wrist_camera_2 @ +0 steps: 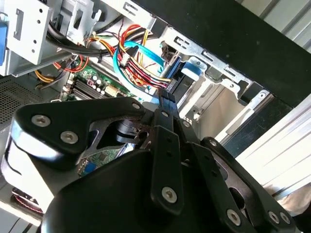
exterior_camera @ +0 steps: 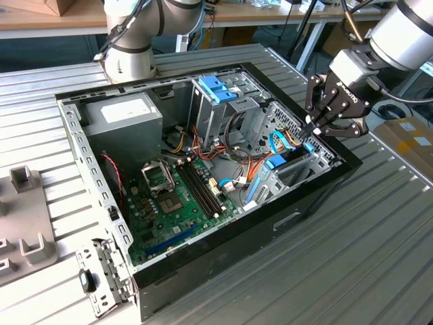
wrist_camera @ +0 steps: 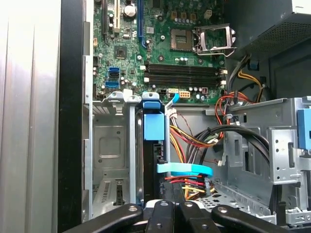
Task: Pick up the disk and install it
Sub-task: 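Insert the second disk wire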
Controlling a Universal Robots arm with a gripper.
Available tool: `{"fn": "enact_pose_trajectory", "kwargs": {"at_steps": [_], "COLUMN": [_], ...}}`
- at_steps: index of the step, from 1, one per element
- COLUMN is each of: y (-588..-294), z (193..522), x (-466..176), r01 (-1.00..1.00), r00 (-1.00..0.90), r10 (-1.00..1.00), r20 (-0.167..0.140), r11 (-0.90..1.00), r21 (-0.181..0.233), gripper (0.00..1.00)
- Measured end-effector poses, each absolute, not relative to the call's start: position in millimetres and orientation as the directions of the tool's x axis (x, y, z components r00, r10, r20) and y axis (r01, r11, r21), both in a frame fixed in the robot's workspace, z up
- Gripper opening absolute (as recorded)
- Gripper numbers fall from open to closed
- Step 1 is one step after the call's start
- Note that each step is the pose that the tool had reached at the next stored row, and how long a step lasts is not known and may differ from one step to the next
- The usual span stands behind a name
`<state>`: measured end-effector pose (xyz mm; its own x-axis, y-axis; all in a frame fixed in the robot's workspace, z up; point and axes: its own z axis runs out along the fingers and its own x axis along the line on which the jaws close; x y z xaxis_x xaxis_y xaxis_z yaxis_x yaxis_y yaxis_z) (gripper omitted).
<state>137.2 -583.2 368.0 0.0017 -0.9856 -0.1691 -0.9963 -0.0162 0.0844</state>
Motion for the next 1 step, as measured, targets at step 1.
{"fn": "enact_pose_trajectory", "kwargs": {"at_steps": [1], "y": [-583.2], "z": [368.0], "x": [137.2], "r01": [-0.996], "r00": [0.002], "r10": [-0.986], "r20": [-0.169], "r11": [-0.016], "r21": [0.084], "gripper": [0.10]}}
